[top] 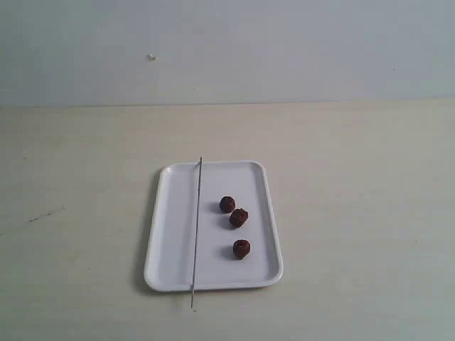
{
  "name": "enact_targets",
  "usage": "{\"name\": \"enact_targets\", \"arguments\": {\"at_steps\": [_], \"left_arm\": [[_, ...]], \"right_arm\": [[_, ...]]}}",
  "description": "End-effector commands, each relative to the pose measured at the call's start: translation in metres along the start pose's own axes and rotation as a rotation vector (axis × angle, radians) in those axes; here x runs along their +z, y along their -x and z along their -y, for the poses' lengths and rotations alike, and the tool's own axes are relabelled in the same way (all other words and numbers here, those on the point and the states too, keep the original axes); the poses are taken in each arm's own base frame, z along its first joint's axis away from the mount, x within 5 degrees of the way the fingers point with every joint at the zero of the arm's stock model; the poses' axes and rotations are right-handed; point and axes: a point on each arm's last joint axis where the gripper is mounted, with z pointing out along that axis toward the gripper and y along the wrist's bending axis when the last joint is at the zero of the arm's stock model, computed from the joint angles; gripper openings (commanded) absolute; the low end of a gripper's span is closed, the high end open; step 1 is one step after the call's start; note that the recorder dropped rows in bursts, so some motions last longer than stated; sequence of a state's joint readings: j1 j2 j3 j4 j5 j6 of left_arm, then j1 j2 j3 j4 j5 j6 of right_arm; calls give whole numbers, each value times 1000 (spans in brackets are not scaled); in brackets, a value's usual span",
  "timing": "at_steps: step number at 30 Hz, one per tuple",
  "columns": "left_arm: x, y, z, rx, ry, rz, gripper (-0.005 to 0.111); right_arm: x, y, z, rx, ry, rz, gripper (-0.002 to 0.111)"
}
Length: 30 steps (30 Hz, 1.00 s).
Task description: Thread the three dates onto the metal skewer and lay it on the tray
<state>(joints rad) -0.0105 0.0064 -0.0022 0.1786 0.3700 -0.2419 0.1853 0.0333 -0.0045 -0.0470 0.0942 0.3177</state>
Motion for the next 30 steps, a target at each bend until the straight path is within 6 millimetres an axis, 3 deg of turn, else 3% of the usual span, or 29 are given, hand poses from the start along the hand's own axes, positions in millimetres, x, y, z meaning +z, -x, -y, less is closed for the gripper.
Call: {"name": "enact_targets", "arguments": {"at_steps": [1,14,18,20,24,30], "left_arm": [[0,0,0,1,0,10,0],[0,0,0,1,0,10,0],[0,3,-2,176,24,42,0],[-1,10,-1,245,23,119,0],[-6,31,8,204,-48,371,0],[-23,57,18,-115,-252,677,0]], "right_arm": [[0,0,0,-7,-3,9,0],[0,0,0,-7,-3,9,0],[0,0,0,-7,-3,9,0],[0,0,0,-7,-3,9,0],[0,0,0,-7,-3,9,0],[0,0,0,-7,-3,9,0]]}}
